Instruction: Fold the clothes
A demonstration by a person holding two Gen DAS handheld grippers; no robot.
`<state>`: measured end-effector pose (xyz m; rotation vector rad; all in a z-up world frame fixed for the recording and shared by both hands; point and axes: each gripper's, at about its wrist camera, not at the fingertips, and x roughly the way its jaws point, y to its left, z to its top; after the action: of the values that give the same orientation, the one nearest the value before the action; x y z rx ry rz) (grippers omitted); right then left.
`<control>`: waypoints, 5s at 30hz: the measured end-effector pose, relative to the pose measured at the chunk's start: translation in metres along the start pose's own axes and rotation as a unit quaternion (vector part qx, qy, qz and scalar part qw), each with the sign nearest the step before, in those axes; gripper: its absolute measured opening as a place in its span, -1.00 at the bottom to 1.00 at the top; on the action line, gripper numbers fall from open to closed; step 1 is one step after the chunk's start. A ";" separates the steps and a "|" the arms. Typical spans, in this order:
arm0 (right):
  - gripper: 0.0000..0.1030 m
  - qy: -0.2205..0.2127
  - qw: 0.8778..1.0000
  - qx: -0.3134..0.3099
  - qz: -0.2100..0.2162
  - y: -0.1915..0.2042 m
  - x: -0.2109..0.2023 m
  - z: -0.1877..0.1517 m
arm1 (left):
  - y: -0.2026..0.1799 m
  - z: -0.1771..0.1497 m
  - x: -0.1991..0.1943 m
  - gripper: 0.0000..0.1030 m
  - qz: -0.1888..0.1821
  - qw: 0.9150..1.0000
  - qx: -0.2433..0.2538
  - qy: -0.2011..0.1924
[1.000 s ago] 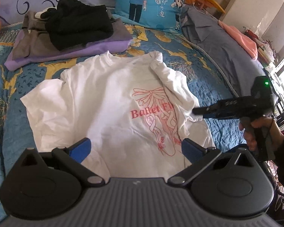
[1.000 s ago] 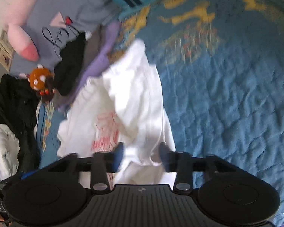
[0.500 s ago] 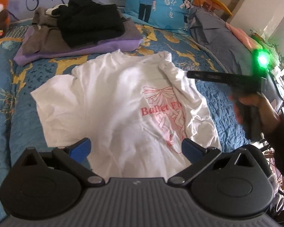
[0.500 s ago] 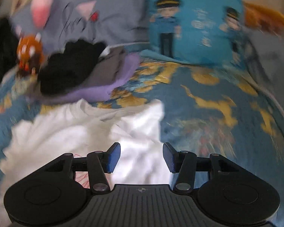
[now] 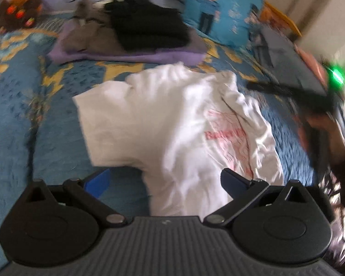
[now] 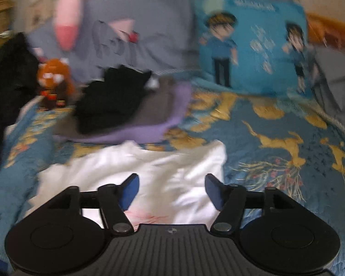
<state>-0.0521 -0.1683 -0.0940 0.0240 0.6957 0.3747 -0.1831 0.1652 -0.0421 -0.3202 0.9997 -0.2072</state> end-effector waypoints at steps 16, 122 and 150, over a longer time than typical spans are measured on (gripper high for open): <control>0.29 -0.010 0.997 0.028 0.076 0.036 -0.037 -0.025 | 0.122 -0.020 0.068 0.99 -0.169 0.925 -0.339 -0.029; 0.00 0.301 0.903 -0.241 0.189 0.076 0.157 0.071 | -0.248 -0.018 0.221 -0.35 0.345 0.838 0.420 -0.048; -0.80 0.260 0.931 -0.244 0.079 0.060 0.143 0.085 | -0.268 -0.013 0.210 -0.78 0.293 0.888 0.352 -0.040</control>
<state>0.0822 -0.0539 -0.1090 -0.5117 1.1101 0.7152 -0.0902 -0.1538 -0.1184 0.6347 0.8353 0.0059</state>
